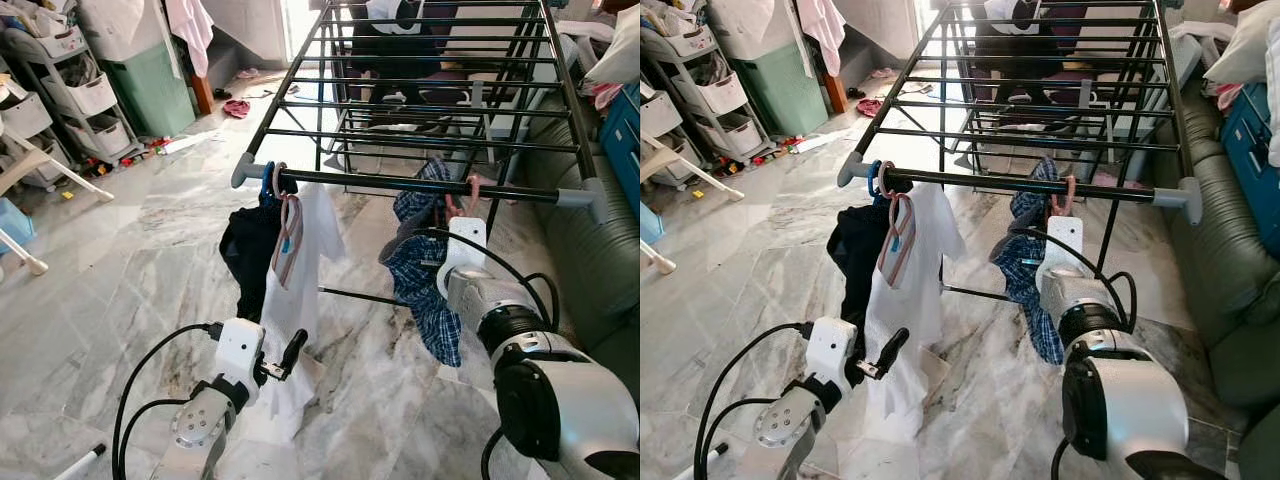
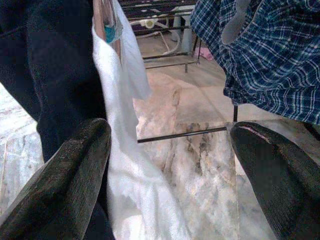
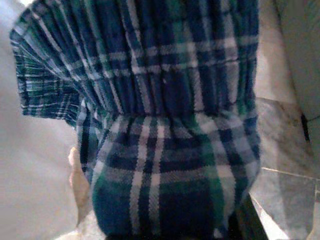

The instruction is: Hang hanger

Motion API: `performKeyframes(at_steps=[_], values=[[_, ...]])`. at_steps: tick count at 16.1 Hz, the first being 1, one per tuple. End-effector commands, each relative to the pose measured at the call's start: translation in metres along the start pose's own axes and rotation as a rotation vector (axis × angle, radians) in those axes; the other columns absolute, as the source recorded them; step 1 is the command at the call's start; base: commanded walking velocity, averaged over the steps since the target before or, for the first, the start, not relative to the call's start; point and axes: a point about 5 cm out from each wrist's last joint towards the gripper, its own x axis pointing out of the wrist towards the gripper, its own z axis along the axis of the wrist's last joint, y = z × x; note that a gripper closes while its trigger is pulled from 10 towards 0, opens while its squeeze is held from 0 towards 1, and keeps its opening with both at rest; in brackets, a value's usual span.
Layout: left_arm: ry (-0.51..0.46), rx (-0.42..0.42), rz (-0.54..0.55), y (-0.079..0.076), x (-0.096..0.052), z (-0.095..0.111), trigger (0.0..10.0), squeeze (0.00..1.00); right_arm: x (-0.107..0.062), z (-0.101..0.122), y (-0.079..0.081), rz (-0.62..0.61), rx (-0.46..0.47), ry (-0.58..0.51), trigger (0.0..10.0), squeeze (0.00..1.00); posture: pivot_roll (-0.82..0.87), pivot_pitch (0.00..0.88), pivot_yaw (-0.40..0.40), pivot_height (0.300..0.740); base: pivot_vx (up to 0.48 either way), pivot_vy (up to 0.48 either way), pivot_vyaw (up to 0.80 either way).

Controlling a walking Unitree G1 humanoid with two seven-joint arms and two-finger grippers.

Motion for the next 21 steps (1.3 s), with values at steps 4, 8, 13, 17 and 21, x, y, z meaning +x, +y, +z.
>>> performKeyframes(at_steps=[4,8,13,17,21], values=[[0.016,0.016,-0.003,0.003,0.001,0.0,10.0,0.0,-0.004,0.024,0.001,-0.023,-0.033,-0.041,10.0,0.0,-0.11,0.012,0.076,0.74,0.0,0.0,0.0],[0.017,0.017,-0.006,0.002,0.001,0.0,10.0,0.0,-0.003,0.019,-0.005,-0.07,-0.023,-0.01,10.0,0.0,-0.1,0.009,0.073,0.74,0.0,0.0,0.0],[0.02,0.019,-0.006,0.001,0.001,0.001,10.0,0.0,0.0,0.002,-0.01,-0.075,0.017,0.046,10.0,0.0,-0.1,0.009,0.07,0.74,0.0,0.0,0.0],[0.024,0.022,-0.015,0.0,0.002,0.001,10.0,0.0,0.002,-0.009,-0.015,-0.094,0.018,0.079,10.0,0.0,-0.1,0.008,0.071,0.74,0.0,0.0,0.0],[0.025,0.024,-0.02,-0.001,0.004,0.002,10.0,0.0,0.003,-0.016,-0.019,-0.093,0.083,0.094,10.0,0.0,-0.1,0.004,0.07,0.74,0.0,0.0,0.0]])
